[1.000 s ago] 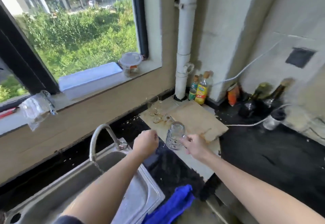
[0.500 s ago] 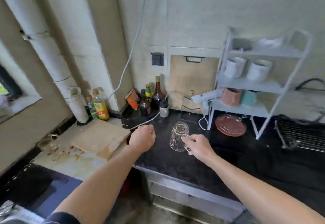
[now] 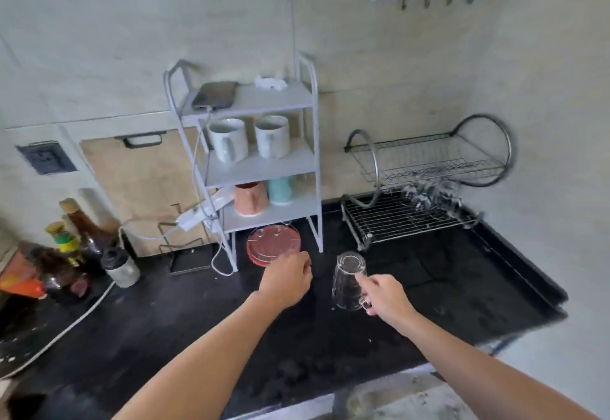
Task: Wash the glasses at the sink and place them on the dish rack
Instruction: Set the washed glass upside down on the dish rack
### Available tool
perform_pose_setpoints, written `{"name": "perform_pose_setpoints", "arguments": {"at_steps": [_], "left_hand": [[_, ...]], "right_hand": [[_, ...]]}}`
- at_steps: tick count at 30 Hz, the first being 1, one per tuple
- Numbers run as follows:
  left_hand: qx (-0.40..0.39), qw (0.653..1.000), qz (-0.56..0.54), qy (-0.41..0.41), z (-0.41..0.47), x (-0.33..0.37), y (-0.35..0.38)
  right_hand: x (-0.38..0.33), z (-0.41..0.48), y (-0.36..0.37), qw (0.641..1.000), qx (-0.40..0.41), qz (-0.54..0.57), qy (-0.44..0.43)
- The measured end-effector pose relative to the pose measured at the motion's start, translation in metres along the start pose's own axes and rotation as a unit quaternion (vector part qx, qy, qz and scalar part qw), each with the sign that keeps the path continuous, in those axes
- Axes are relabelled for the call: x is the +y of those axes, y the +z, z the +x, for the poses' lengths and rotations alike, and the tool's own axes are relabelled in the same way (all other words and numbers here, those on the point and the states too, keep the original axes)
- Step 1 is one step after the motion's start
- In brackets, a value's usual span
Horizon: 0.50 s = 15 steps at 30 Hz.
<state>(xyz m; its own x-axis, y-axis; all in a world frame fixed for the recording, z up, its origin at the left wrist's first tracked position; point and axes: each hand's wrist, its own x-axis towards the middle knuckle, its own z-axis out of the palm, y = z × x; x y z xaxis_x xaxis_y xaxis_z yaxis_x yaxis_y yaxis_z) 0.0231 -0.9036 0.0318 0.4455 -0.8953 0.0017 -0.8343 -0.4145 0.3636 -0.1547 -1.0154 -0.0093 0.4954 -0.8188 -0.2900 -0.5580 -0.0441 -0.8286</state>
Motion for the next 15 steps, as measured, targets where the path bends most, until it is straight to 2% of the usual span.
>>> {"name": "perform_pose_setpoints", "arguments": {"at_steps": [7, 11, 15], "left_hand": [[-0.008, 0.994, -0.03, 0.108, 0.122, 0.075, 0.017], [-0.009, 0.994, -0.091, 0.066, 0.178, 0.102, 0.021], [-0.019, 0.997, -0.079, 0.018, 0.217, 0.114, 0.03]], "right_hand": [[0.03, 0.065, -0.088, 0.99, 0.111, 0.025, 0.079], [0.037, 0.105, -0.125, 0.981, 0.152, 0.048, 0.112], [0.039, 0.155, -0.15, 0.979, 0.15, 0.061, 0.126]]}}
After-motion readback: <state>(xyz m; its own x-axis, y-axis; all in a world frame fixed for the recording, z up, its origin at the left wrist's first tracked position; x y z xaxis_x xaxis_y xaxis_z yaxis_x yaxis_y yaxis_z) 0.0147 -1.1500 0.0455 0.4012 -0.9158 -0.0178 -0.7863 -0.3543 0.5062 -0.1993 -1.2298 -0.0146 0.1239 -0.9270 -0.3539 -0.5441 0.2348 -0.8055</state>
